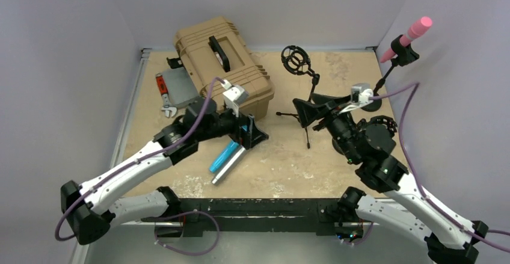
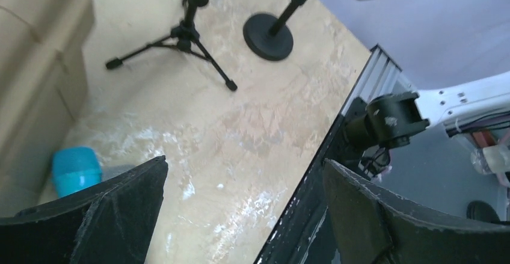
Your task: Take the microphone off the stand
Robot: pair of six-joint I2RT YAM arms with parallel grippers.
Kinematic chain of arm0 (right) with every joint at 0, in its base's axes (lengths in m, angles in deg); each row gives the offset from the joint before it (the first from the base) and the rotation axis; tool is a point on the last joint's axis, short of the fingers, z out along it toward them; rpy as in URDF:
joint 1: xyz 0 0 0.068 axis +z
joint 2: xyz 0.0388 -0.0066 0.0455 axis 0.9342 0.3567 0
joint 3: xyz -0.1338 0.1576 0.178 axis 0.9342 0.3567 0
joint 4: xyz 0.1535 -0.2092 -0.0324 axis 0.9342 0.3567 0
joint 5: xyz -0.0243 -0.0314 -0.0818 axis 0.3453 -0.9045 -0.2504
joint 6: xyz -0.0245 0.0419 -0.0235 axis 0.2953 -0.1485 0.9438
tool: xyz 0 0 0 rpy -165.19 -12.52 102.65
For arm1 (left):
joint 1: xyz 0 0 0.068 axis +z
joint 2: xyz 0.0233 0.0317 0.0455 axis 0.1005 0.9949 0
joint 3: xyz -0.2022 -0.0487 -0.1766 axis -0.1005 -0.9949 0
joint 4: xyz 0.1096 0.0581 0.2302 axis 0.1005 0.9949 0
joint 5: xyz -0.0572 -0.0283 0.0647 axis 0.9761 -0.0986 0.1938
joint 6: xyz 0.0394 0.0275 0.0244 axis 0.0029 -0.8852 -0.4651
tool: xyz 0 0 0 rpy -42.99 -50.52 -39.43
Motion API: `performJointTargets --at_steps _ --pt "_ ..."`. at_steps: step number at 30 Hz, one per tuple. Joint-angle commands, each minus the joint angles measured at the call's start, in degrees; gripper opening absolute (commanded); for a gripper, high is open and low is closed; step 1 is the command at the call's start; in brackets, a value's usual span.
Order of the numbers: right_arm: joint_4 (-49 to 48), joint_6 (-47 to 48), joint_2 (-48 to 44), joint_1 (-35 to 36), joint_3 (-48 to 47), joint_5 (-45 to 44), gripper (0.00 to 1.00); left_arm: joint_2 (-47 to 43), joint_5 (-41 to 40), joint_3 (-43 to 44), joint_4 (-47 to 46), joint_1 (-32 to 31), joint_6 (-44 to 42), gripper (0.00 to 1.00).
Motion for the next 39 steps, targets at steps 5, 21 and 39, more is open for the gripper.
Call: performJointTargets --at_steps 5,21,39 --pt "11.2 1.2 -7.6 0.1 -2.4 -11.0 0.65 15.1 -11.9 -0.4 -18.3 -10.6 6.9 1.0" --pt "15.4 -1.6 -19.8 0.1 -1.8 -16.6 0.63 41.1 -29.3 9.4 -35.8 -12.7 9.6 0.99" --pt "15.4 -3.0 -19.2 0.1 -0.1 -16.4 0.62 52.7 -31.5 9.1 -62.2 -12.8 -4.9 0.63"
